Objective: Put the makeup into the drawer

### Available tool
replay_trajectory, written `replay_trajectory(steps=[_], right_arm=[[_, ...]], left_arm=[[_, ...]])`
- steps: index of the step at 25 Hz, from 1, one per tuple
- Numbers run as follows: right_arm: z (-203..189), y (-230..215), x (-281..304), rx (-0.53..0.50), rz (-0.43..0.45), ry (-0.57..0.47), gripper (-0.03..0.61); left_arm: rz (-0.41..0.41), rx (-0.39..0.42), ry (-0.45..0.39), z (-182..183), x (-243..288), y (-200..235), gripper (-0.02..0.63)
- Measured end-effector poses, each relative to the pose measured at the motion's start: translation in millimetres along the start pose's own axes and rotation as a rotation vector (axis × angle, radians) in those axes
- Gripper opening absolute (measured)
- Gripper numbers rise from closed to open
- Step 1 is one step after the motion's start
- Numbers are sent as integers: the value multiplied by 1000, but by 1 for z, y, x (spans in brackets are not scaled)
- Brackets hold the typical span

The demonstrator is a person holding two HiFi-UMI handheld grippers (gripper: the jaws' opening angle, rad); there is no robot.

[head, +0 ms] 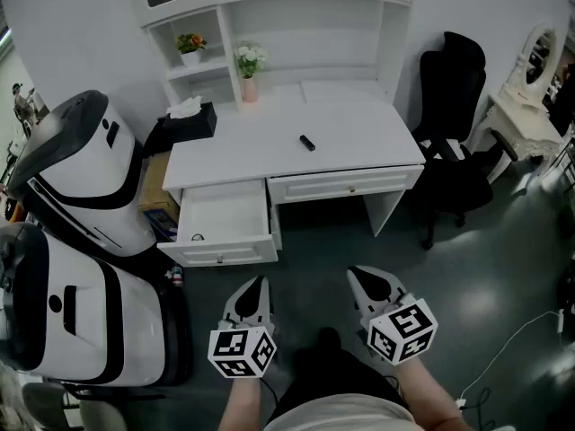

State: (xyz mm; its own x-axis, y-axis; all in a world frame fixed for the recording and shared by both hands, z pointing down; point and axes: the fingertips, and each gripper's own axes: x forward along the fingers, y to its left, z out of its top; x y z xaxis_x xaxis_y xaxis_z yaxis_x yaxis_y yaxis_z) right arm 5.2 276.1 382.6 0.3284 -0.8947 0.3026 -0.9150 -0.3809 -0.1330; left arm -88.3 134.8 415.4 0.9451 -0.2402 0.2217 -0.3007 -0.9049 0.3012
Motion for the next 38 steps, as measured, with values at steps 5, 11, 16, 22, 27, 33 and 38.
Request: replay_trajectory(steps=[5, 11, 16, 22, 27, 33, 38], right_arm=[[1, 7, 4, 19, 11, -6, 2], [12, -2, 7, 59, -23, -38, 2], [22, -18, 12, 69, -64, -71, 6], [22, -25, 23, 89, -57, -69, 32], [25, -38, 37, 110, -61, -85, 94], [23, -51, 57, 117, -65, -78, 132], [27, -72, 86, 137, -66, -71, 152]], left_arm=[[9, -6, -9, 3, -11, 11, 5], [6, -7, -17, 11, -16, 17, 5], [20, 7, -24, 16, -16, 17, 5], [23, 41, -12, 19, -10, 13, 5], [17, 61, -6, 24, 2, 15, 5], [16, 64, 8, 23, 23, 21, 5], [31, 62, 18, 25, 47, 32, 5]])
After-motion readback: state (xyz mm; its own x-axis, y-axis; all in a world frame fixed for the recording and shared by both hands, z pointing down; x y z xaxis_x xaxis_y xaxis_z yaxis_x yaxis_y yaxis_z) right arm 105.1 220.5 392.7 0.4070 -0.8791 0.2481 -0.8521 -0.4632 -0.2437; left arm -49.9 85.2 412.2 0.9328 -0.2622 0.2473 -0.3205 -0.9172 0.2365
